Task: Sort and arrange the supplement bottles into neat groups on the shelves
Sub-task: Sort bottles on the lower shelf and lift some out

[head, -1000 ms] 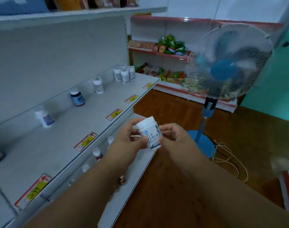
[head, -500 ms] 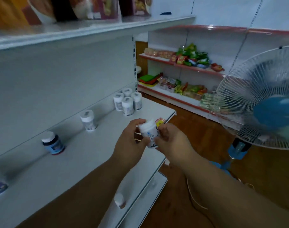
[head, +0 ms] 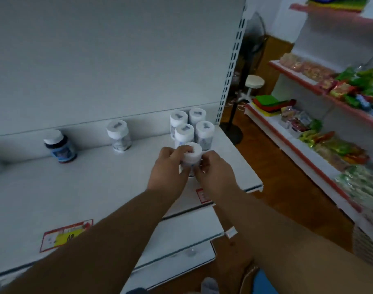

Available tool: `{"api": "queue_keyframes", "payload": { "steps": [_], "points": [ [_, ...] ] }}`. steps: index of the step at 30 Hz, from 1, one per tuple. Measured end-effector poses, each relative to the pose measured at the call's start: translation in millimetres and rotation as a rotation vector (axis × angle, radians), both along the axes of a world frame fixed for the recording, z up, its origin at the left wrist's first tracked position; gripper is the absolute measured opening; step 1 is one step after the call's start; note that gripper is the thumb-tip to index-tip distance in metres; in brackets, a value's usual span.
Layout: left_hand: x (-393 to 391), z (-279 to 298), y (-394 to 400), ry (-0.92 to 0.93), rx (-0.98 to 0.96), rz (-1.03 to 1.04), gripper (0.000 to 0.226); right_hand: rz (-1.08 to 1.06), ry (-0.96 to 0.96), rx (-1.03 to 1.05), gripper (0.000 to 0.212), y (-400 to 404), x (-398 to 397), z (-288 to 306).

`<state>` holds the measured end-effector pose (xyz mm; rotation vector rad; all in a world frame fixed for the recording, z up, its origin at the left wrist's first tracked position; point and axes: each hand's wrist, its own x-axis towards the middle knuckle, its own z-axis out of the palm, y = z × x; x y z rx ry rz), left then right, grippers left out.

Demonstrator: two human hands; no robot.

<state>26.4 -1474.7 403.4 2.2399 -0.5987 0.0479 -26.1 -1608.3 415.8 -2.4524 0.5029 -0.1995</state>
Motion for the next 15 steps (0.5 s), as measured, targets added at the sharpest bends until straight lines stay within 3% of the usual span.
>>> {"api": "queue_keyframes", "payload": {
  "steps": [8,15],
  "points": [
    [-12.5,14.7,3.7,0.109,0.121,0.094,0.072,0.028,-0.018,0.0,0.021,-19.1,3.9,9.1],
    [-71.9,39.7,64.7,0.032,0.068,0.206,0.069,0.213,-0.188,0.029,0.018,33.9,-36.4,44.3]
  ]
}}
